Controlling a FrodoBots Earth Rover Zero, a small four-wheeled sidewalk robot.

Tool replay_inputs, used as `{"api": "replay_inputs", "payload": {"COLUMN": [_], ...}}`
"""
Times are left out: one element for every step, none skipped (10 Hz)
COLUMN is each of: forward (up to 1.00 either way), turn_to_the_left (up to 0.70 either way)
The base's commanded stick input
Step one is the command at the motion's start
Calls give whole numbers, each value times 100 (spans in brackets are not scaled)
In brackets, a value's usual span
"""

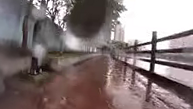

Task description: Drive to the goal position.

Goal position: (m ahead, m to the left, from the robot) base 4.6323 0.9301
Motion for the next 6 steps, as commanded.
{"api": "replay_inputs", "payload": {"forward": [100,100,100,100,100,100], "turn_to_the_left": [1,1,1,1,1,1]}}
